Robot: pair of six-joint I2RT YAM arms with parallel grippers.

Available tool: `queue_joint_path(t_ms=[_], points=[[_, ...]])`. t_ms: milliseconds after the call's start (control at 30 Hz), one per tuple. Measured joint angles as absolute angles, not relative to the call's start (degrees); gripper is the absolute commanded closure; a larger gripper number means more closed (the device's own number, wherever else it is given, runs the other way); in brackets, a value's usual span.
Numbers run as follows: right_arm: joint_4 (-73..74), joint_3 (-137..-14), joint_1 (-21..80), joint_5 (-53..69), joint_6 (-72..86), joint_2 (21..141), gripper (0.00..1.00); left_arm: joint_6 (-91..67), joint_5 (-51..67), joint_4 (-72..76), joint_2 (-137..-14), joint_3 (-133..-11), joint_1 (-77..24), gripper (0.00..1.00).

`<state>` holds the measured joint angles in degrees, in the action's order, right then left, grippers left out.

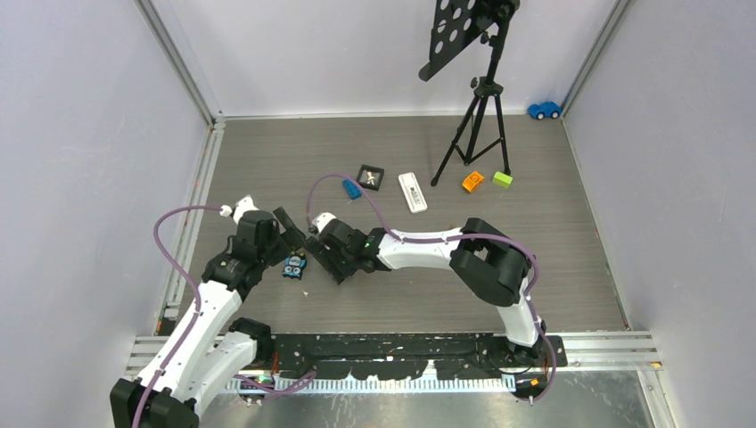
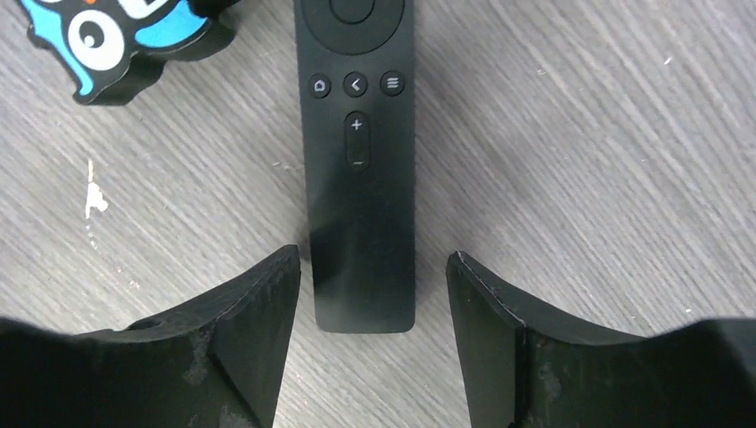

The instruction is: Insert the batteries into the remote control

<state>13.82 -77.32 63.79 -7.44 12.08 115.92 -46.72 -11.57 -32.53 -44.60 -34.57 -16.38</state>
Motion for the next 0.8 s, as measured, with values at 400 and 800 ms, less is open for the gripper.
queue_joint_path(t_ms=[400,800], points=[[12.69,-78.37,61.06,-5.1,14.17,116.88,0.86,-45.84,-7.09,-31.81,-43.88,-33.67,-16.36,0.04],[-10.09,-56.51,46.65,21.8,33.78,101.25,0.87,-39.2,3.38,-29.91,-43.48,-36.8,-16.34,0.0]])
